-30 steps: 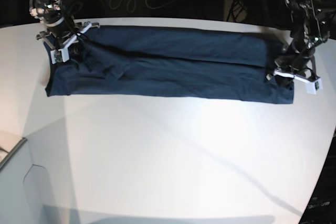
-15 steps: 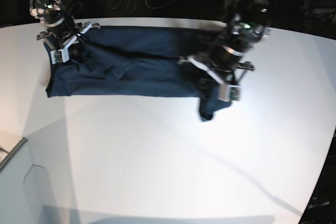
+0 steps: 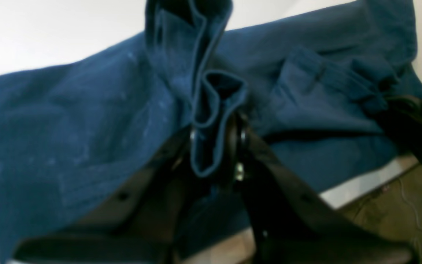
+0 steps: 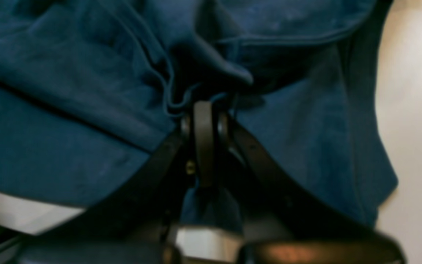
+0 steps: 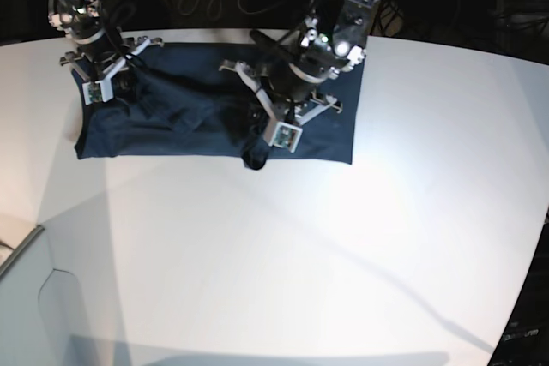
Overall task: Layout the t-shirt on the table in an organized manner, then fold the t-shirt properly
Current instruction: 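Lift the strip end with the left gripper and fold it toward the right gripper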
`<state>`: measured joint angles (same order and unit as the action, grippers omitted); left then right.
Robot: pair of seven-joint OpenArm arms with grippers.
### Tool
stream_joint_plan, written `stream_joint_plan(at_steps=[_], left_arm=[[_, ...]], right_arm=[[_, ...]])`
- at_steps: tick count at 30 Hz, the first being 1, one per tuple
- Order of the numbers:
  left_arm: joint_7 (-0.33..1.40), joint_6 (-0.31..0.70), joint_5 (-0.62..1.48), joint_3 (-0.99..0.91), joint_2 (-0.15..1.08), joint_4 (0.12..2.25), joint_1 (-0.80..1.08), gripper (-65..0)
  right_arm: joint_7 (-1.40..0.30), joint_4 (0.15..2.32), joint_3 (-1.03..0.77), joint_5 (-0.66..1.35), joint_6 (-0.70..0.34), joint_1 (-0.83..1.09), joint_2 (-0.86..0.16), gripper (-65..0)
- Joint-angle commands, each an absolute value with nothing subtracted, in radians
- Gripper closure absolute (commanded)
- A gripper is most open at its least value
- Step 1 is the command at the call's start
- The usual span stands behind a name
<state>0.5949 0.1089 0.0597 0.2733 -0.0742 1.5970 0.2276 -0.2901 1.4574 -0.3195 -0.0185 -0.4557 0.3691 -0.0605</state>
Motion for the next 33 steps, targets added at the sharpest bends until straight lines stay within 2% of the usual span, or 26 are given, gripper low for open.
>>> stream_joint_plan(at_steps=[1,10,33], left_arm=[[0.572,0.116,0.064,0.277,-0.096,1.601,0.216,0.0],[0.572,0.116,0.062,0.278,-0.136,1.515,0.162,0.0],[0.581,0.116,0.070,0.341,-0.137,1.474,0.127,-0.5]], right_arm=[[-0.308,1.463,-0.321,-0.025,-0.458,0.374,-0.064,0.0],[-0.309,1.463,-0.321,-0.025,-0.458,0.358,-0.064,0.0],[-0.309,1.466,-0.321,-0.025,-0.458,0.358,-0.065,0.0]])
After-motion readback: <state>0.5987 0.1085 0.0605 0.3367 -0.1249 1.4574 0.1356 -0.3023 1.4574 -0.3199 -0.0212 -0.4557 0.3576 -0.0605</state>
